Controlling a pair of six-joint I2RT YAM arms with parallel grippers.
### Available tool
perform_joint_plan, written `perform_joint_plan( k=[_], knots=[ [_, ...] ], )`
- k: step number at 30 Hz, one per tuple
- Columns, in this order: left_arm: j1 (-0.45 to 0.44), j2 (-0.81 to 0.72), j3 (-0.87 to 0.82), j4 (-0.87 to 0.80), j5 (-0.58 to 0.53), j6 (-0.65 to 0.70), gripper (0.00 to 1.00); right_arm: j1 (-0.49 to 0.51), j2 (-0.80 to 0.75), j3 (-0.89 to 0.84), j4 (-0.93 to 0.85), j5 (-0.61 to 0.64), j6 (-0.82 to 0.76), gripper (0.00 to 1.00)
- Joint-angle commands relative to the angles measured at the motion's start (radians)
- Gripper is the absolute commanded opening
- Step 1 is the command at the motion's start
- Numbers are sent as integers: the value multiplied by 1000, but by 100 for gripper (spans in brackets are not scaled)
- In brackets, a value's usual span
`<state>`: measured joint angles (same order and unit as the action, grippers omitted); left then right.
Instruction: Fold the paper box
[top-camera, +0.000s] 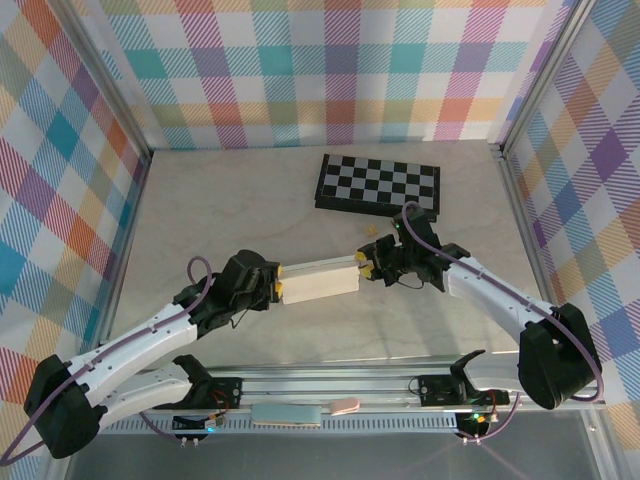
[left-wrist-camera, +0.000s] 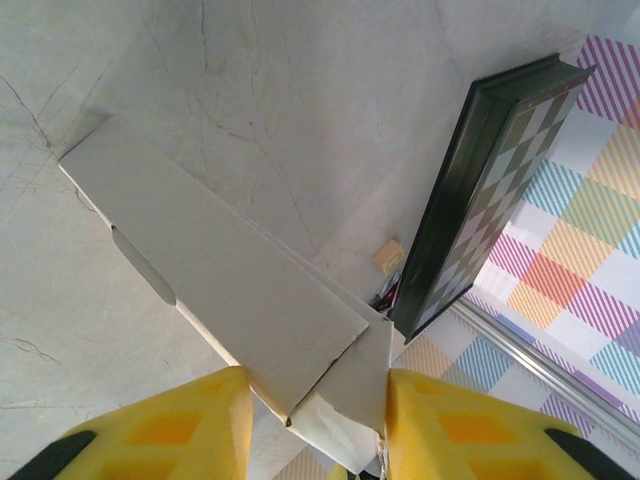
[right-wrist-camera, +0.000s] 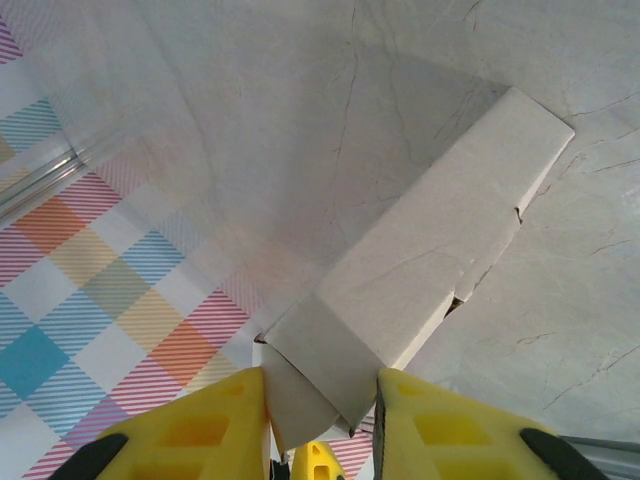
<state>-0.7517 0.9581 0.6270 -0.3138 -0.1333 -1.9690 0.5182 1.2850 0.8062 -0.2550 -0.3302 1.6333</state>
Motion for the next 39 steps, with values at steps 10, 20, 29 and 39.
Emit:
perform_joint_plan(
  k=[10, 20, 29, 39],
  knots=[
    [-9, 6, -47, -37, -5, -33, 21, 6, 36, -9, -153, 42, -47, 26],
    [-10, 15, -52, -44, 1, -29, 11, 6, 36, -9, -222, 44, -80, 21],
    [-11, 15, -58, -51, 5, -27, 11, 6, 36, -1, -284, 42, -116, 33],
    [-10, 4, -49, -68, -5, -25, 11, 6, 1, 182, -324, 81, -222, 46]
  ],
)
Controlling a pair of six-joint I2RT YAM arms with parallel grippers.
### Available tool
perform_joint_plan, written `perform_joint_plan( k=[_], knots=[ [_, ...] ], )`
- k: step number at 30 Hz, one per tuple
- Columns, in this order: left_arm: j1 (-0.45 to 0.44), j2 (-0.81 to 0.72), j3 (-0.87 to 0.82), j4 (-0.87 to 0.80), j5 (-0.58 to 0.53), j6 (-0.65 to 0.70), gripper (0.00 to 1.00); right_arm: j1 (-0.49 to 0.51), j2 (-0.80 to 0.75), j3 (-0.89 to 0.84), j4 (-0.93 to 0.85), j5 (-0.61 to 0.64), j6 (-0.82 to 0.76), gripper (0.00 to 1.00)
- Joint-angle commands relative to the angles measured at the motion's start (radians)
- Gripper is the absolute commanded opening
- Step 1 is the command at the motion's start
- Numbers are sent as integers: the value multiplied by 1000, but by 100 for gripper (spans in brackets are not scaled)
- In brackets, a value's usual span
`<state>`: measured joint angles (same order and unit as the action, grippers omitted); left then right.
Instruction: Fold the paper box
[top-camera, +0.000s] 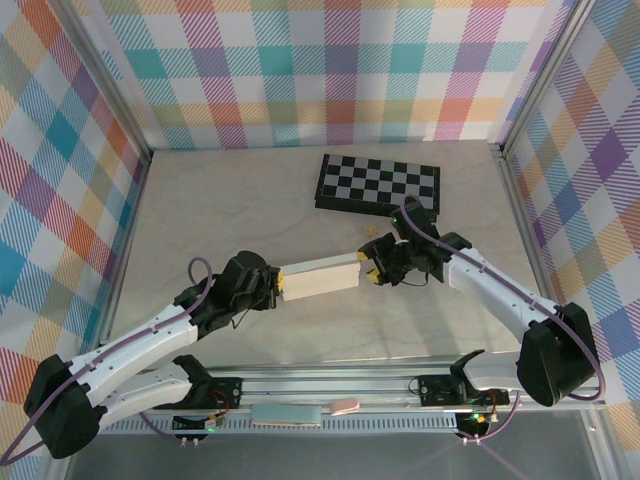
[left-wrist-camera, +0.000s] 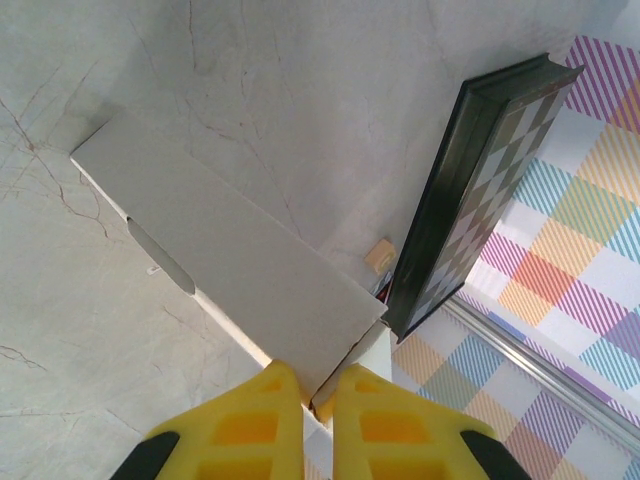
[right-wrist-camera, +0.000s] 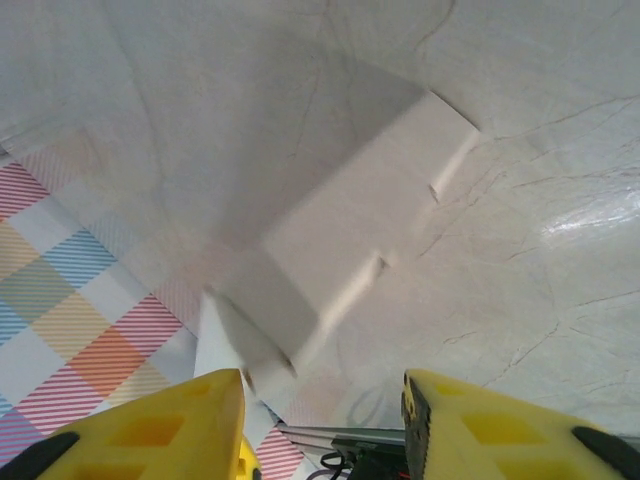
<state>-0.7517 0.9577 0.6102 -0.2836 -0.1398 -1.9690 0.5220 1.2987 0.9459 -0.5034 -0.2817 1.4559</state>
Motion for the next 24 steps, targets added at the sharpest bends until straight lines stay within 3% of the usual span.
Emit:
perform_joint_plan(
  k=[1, 10, 24],
  knots=[
    [-11, 4, -32, -97, 1, -24, 11, 2, -25, 37, -73, 36, -35, 46],
    [-11, 3, -27, -99, 0, -16, 10, 1, -24, -24, 75, 3, 36, 46],
    [-10, -2, -20, -104, -3, -8, 10, 1, 36, -61, 98, -22, 72, 31]
  ],
)
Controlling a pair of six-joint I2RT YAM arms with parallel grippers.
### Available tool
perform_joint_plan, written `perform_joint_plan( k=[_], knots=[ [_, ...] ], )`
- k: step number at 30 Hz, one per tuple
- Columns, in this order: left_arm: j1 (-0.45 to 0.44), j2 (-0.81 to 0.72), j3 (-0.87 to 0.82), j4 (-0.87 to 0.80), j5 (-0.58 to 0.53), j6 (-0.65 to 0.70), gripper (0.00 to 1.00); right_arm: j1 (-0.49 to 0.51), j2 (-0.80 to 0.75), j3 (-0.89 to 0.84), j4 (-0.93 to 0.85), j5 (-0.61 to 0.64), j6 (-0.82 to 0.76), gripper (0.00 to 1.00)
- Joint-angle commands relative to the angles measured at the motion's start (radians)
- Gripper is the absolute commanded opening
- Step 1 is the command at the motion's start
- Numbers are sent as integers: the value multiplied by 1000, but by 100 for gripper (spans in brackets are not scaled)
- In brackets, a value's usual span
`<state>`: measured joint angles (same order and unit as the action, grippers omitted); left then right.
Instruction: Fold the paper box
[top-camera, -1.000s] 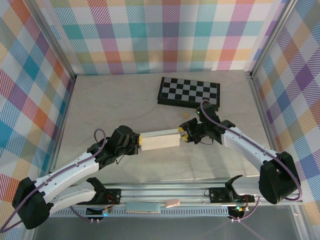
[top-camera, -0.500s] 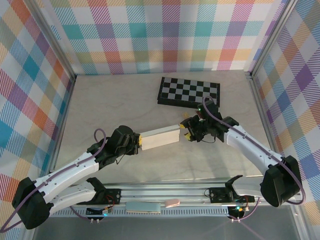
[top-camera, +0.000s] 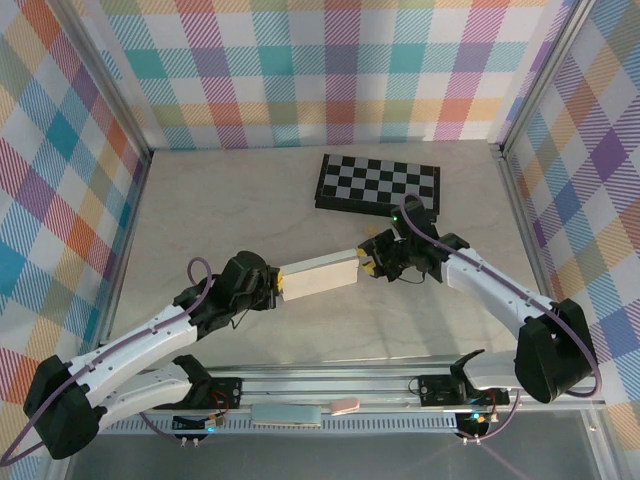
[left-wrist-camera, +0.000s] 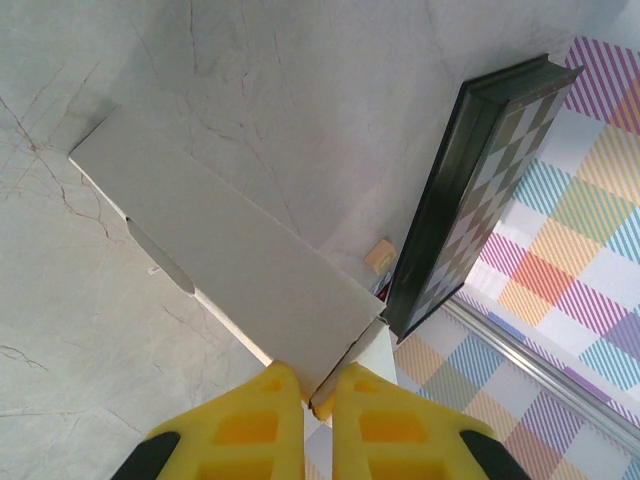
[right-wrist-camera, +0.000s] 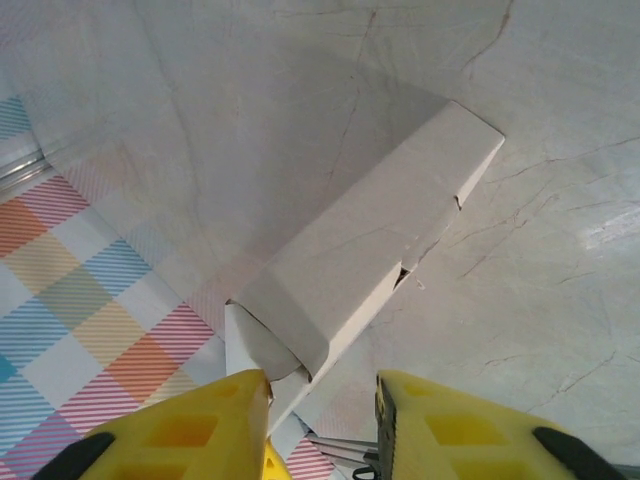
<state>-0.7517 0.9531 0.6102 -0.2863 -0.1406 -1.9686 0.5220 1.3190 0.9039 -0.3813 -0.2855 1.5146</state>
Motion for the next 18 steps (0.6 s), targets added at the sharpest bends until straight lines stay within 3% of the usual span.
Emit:
perform_joint_plan(
  k=[1, 5, 12, 15, 18],
  knots=[
    [-10, 3, -20, -102, -2, -9, 10, 1, 16, -30, -21, -20, 17, 31],
    [-11, 7, -19, -97, -1, -9, 10, 1, 30, -69, -14, -29, 29, 28],
    [-10, 14, -22, -85, 2, -9, 10, 1, 83, -45, -150, -15, -49, 22],
    [-10, 15, -28, -81, 2, -9, 0, 2, 104, -27, -179, -14, -65, 21],
    [-11, 18, -36, -73, 4, -9, 0, 2, 100, 12, -209, 11, -85, 20]
  ],
)
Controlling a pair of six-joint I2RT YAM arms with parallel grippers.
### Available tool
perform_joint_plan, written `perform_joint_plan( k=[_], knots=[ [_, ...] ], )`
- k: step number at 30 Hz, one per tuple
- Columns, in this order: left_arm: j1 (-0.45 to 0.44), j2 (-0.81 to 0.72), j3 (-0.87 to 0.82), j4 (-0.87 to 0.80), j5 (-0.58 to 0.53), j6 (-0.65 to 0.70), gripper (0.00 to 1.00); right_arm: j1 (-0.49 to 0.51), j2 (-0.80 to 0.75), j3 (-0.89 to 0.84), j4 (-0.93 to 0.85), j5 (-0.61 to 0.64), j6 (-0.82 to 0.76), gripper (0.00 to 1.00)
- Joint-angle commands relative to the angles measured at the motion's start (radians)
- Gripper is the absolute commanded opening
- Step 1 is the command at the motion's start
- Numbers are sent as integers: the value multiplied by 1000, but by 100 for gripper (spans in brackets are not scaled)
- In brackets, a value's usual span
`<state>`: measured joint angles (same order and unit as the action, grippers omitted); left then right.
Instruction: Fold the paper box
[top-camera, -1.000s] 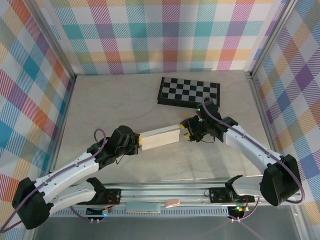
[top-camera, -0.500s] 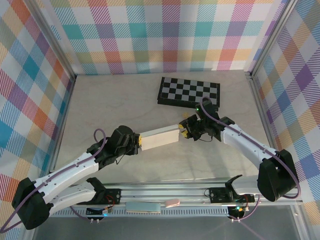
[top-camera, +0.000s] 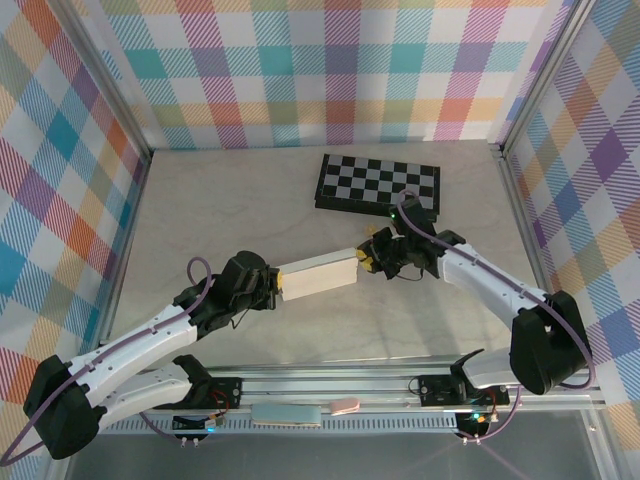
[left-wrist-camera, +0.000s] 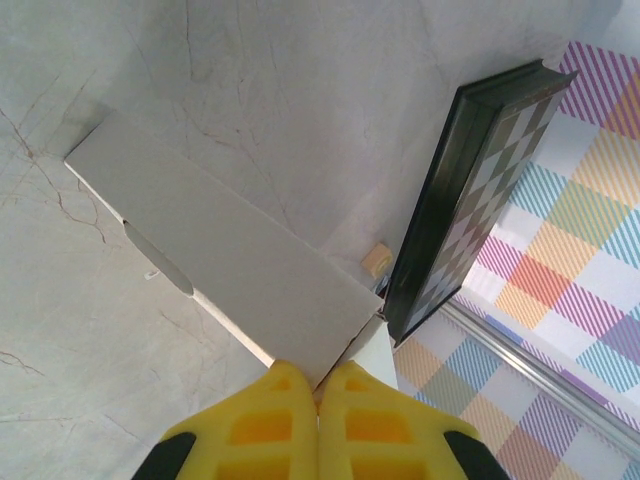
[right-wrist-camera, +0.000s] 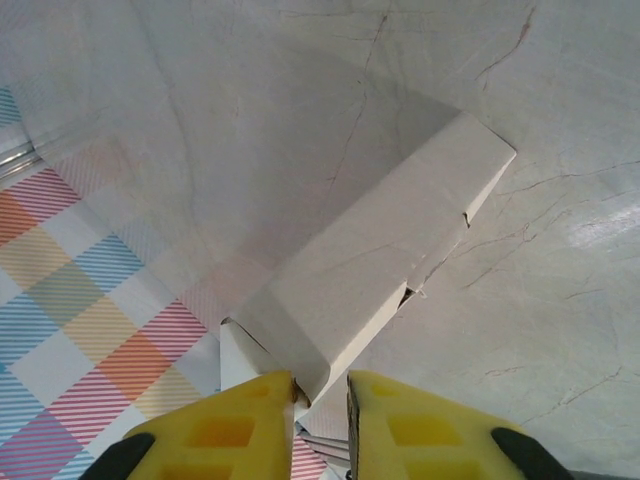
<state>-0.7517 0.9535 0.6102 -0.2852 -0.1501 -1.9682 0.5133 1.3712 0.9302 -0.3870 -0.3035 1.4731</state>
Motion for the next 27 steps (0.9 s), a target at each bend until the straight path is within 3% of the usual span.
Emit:
perform_joint_plan(
  k=[1, 5, 8, 13, 18, 27],
  knots=[
    [-10, 19, -38, -74, 18, -8, 0, 11, 46, 0, -214, 37, -50, 20],
    [-9, 25, -44, -67, 23, -8, 0, 11, 33, 44, -216, 46, -72, 19],
    [-10, 29, -44, -65, 19, -9, 0, 28, -1, 95, -237, 96, -89, 23],
    [-10, 40, -38, -48, 21, -8, 0, 109, -44, 124, -208, 176, 34, 46],
    [-10, 59, -32, -29, 27, -1, 0, 216, 44, 169, -130, 228, 197, 65],
    [-10, 45, -38, -27, 32, 3, 0, 238, 177, 262, -107, 241, 252, 69]
  ],
)
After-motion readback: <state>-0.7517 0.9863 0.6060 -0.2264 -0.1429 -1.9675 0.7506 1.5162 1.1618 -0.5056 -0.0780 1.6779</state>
